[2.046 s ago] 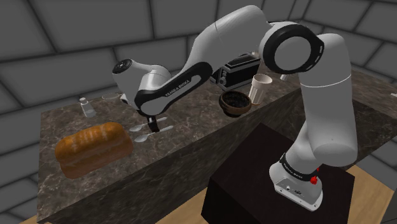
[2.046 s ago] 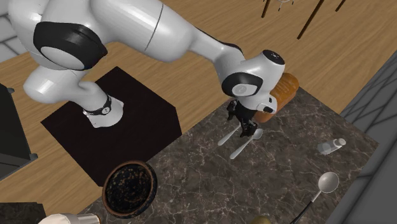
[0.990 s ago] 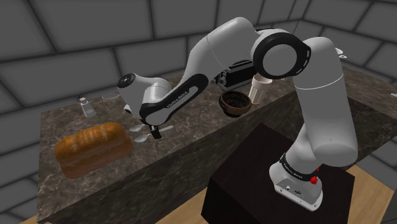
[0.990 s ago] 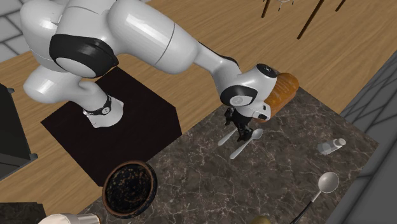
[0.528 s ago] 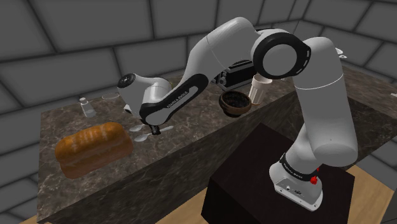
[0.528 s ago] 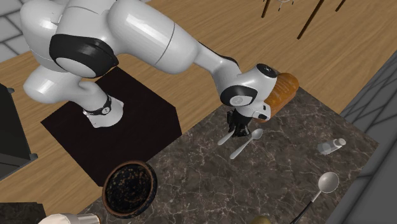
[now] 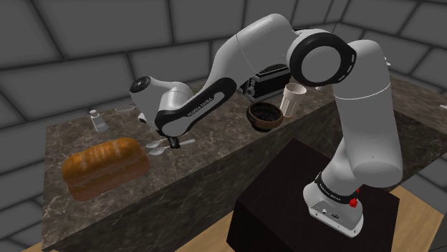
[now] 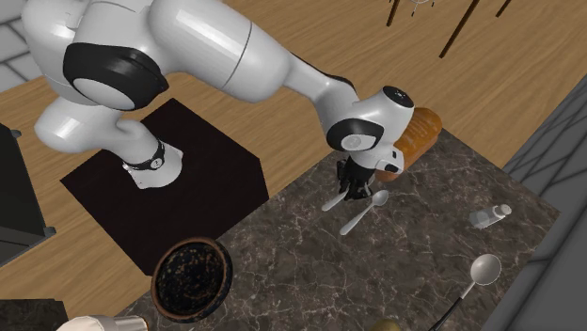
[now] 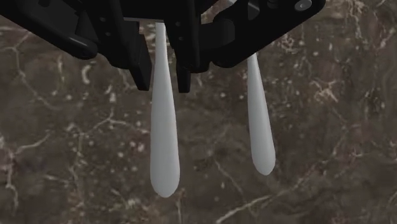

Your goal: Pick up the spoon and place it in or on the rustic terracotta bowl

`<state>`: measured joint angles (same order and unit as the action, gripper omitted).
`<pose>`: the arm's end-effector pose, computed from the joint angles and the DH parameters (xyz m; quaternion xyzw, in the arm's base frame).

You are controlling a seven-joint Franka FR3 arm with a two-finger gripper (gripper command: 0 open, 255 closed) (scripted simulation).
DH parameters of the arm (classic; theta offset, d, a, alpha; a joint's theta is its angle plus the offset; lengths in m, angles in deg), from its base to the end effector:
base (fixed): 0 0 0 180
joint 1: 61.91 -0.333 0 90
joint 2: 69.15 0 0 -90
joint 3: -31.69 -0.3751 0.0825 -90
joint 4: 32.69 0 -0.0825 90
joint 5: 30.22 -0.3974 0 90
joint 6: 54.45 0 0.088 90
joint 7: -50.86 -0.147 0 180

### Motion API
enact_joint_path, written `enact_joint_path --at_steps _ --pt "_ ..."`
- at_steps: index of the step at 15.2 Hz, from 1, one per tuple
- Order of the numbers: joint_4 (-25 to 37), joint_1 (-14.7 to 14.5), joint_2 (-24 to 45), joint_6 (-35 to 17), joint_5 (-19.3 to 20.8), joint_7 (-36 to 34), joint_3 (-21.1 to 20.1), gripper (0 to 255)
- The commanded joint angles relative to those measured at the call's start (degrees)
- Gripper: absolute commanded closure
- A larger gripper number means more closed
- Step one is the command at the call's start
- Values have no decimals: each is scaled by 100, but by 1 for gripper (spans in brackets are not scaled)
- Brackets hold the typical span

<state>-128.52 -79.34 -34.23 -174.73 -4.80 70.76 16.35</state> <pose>0.6204 0.3331 0.2494 0.8351 0.5352 -0.0613 0.1117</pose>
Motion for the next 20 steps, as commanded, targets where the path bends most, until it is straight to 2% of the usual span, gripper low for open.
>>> enact_joint_path --at_steps 1,20 --pt "7 16 -95 95 -38 43 -21 255" --pt "416 82 -802 1141 -369 423 -184 255"
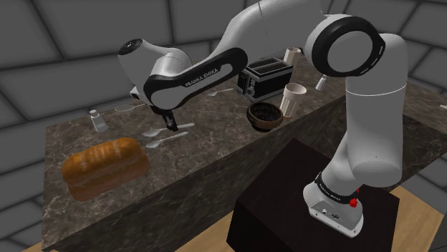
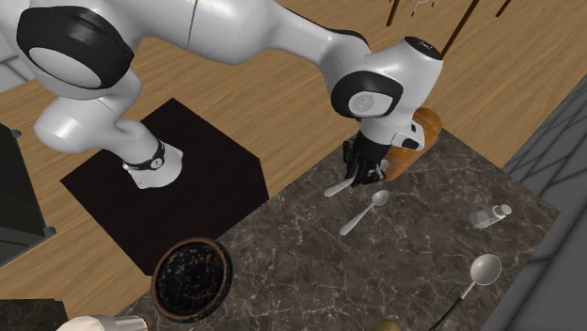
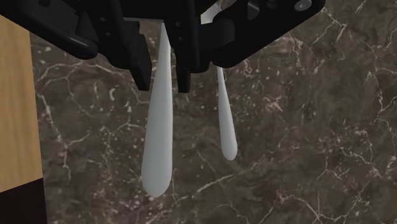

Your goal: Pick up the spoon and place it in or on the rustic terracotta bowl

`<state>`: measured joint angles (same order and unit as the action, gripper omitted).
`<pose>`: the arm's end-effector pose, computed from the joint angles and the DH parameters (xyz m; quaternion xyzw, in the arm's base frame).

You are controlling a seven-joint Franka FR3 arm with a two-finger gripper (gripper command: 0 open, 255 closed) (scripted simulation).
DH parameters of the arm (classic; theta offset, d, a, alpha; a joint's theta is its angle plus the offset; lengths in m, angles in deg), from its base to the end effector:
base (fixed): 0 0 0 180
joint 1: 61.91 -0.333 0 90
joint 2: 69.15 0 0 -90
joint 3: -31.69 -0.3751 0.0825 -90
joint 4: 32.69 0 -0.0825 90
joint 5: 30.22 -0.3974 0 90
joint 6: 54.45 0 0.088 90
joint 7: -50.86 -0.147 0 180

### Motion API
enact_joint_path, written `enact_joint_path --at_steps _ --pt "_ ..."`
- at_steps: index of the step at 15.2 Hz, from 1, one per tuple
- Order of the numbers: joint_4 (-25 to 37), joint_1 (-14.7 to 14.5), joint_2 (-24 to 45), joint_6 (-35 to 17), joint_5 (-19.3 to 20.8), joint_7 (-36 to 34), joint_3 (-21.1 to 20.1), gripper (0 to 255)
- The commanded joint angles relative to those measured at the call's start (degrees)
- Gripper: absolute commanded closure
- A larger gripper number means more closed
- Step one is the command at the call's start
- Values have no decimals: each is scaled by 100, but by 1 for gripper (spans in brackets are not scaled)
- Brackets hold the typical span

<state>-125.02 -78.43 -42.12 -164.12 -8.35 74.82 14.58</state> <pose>0.6148 0.3295 0.3607 0.8352 0.5350 -0.0612 0.1118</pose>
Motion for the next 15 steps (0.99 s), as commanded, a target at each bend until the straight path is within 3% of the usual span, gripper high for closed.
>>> enact_joint_path --at_steps 1,8,15 --pt "102 -8 -41 140 -29 36 -13 255" --pt "379 -11 -201 553 -113 162 -47 255" --pt "-1502 643 -1546 -202 -379 727 72 255"
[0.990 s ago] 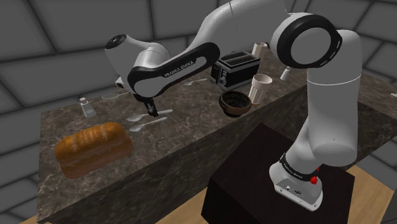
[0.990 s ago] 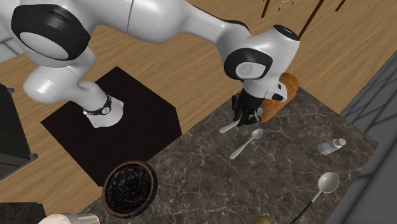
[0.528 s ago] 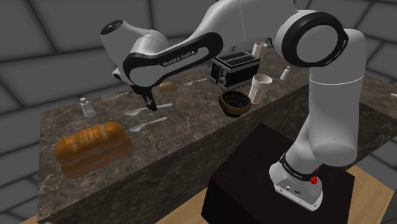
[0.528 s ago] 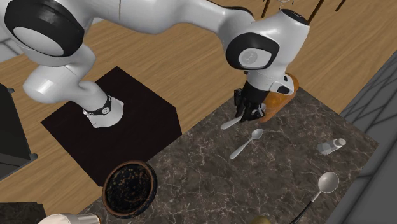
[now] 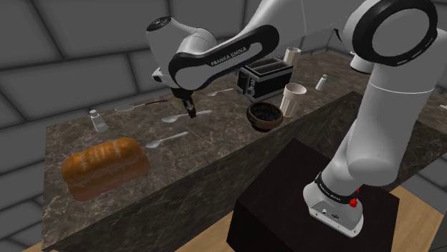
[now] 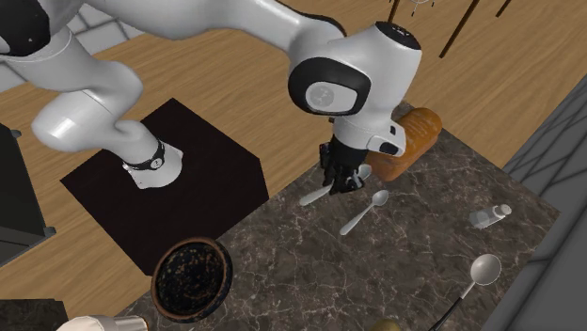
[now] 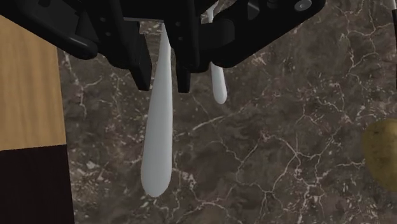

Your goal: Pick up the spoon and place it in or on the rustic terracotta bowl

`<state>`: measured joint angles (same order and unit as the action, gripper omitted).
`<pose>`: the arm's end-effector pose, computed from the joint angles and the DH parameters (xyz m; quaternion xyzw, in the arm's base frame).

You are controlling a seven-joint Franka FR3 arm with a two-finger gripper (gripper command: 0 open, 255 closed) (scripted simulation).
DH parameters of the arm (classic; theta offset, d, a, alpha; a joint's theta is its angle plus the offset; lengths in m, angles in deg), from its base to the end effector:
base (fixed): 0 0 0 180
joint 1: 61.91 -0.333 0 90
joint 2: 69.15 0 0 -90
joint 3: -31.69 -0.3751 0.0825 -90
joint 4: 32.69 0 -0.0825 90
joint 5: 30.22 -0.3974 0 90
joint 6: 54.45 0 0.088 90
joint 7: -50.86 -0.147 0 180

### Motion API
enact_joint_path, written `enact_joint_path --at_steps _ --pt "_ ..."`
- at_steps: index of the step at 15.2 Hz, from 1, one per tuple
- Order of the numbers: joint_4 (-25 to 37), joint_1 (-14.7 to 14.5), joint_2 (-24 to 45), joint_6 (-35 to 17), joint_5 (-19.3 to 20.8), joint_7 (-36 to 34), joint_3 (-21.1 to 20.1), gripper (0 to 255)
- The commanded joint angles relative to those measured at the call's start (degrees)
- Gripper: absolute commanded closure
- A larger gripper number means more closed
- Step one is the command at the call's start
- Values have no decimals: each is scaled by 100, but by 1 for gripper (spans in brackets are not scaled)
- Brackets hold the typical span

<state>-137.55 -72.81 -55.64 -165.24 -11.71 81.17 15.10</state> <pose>0.5757 0.2501 0.4132 0.8353 0.5347 -0.0615 0.1119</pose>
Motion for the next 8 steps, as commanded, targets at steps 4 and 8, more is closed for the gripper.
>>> enact_joint_path --at_steps 4,8 --pt "-1110 376 -866 -423 -175 512 175 255" --pt "-1854 629 -1478 -698 -268 977 393 255"
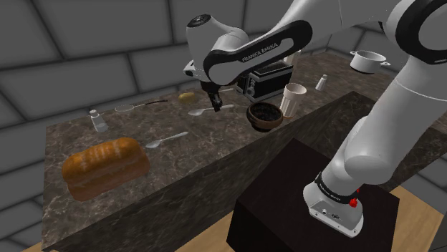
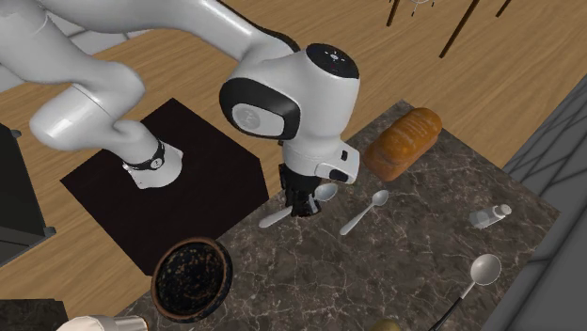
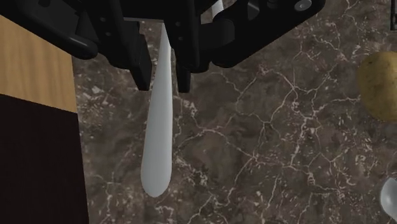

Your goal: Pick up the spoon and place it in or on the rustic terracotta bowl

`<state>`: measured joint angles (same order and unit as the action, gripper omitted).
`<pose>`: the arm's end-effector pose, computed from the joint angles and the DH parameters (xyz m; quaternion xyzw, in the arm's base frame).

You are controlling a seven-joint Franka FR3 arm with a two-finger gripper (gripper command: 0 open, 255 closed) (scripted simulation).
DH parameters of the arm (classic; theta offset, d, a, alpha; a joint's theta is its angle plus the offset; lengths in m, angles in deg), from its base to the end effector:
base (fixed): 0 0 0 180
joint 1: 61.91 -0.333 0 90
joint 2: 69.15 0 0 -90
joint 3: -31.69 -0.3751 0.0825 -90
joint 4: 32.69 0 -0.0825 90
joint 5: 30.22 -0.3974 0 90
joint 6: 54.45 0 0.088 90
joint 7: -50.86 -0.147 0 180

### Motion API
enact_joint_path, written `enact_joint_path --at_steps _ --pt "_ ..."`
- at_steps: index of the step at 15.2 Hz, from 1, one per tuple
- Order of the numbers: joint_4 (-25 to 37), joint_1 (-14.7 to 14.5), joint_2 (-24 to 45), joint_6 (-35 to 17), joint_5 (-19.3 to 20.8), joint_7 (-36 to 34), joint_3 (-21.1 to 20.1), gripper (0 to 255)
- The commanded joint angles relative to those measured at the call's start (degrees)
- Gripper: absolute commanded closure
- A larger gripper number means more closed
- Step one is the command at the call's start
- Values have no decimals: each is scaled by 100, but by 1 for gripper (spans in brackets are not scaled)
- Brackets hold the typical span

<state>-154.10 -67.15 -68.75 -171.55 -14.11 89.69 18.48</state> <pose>0.5239 0.1481 0.4175 0.8353 0.5347 -0.0613 0.1121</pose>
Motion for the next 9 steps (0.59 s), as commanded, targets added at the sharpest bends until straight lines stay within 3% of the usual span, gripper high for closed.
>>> enact_joint_path --at_steps 1,9 --pt "-368 122 -311 -128 -43 246 118 255" --pt "-1493 571 -1315 -519 -24 1256 737 255"
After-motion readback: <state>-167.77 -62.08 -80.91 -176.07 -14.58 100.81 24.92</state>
